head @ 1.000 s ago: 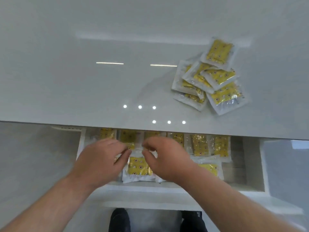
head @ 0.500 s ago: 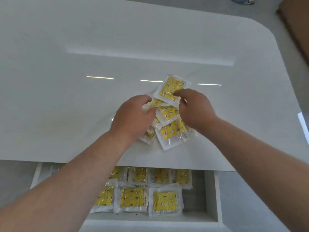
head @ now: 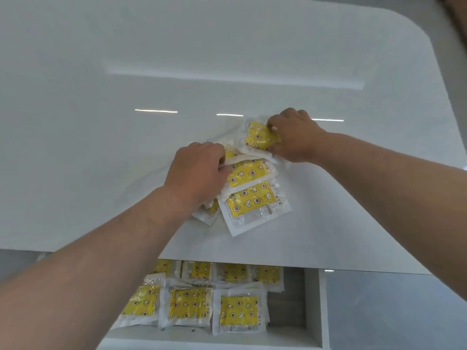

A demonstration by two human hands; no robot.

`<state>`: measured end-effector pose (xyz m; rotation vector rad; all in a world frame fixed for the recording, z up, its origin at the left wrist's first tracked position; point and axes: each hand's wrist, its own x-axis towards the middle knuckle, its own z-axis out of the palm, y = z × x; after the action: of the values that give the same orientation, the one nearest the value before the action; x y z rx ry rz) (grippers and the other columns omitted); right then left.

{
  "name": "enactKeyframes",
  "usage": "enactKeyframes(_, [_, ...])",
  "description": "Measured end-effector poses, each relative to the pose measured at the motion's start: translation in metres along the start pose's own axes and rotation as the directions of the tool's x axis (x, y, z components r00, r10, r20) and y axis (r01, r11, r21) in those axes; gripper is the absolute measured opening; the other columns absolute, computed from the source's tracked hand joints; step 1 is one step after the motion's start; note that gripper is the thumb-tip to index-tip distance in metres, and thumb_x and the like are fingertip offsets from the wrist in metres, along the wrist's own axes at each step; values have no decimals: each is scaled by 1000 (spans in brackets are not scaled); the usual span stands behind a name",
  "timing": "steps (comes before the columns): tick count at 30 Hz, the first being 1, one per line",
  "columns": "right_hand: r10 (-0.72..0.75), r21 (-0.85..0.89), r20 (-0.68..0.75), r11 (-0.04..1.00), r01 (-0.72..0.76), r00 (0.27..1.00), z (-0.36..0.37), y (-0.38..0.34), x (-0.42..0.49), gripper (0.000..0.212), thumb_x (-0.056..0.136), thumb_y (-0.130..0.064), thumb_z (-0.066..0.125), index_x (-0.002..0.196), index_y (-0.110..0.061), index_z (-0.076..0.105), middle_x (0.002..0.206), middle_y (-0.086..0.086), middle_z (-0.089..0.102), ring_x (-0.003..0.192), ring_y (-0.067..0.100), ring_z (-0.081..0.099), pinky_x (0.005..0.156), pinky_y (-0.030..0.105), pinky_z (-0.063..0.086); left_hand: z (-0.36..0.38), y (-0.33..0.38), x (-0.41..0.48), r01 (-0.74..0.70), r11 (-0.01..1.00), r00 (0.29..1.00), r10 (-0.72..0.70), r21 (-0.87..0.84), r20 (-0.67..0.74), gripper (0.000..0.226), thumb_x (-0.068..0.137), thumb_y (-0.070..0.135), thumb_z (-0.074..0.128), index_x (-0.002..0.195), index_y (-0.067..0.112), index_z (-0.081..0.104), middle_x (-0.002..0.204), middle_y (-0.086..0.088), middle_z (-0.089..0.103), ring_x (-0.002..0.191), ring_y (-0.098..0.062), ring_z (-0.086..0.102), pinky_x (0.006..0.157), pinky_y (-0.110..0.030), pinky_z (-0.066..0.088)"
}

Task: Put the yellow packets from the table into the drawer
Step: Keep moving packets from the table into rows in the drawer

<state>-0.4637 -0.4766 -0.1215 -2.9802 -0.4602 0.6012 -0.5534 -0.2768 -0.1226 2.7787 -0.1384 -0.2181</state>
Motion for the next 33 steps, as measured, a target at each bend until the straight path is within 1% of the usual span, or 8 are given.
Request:
enactKeyframes(6, [269,241,51,931,-273,962,0,13,-5,64,73,-40,77,123,-14,47,119,12,51,108,31,51,85,40,47,-6,3,14,56,998,998,-55,-26,33,31,89,12,44,118,18,55,92,-6,64,81,-28,55,66,-31,39])
enactKeyframes(9, [332,416,118,839,-350,936,2,20,-8,50,70,-35,82,102,-15,49,103,7,52,89,25,53,68,33,43,-9,4,22,190,980,980,-185,-63,77,27,81,13,48,107,16,55,87,-4,62,79,-27,55,61,-30,37])
enactKeyframes(12, [360,590,136,719,-367,923,4,29,-13,47,73,-22,82,102,-13,47,91,1,50,74,16,51,57,26,40,-10,7,30,234,971,957,-238,47,166,20,77,17,52,96,15,58,80,0,56,75,-23,53,52,-27,33])
enactKeyframes(16, [313,734,204,578,-357,927,7,38,-15,39,72,-9,81,105,-13,60,102,8,67,90,26,67,77,35,56,-8,17,35,133,986,969,-150,99,194,31,75,43,63,92,19,53,83,3,53,81,-22,55,61,-30,39])
enactKeyframes(21, [304,822,240,442,-359,922,7,39,-15,29,76,-6,76,103,-14,67,100,7,71,85,23,70,70,28,55,-15,26,51,168,983,914,-186,81,362,47,65,54,78,89,18,60,81,3,58,68,-14,54,57,-28,39])
enactKeyframes(25, [306,871,232,358,-337,924,7,39,-18,16,80,-12,76,90,-20,67,95,4,72,77,17,71,63,25,54,-21,23,53,278,955,885,-212,-106,415,37,67,39,82,88,13,65,85,-4,65,77,-20,61,63,-30,47])
enactKeyframes(29, [316,870,219,365,-331,923,8,38,-20,19,80,-14,76,97,-19,67,95,3,71,83,19,70,70,28,56,-33,16,45,380,875,891,-258,-299,374,34,73,30,79,86,2,63,80,-10,62,76,-27,59,64,-30,44])
enactKeyframes(33, [303,870,200,383,-311,932,10,38,-26,21,80,-15,76,100,-16,68,92,2,71,75,14,69,63,24,53,-50,3,32,512,710,856,-372,-483,360,19,79,23,76,88,11,64,95,-6,68,88,-21,64,84,-31,49])
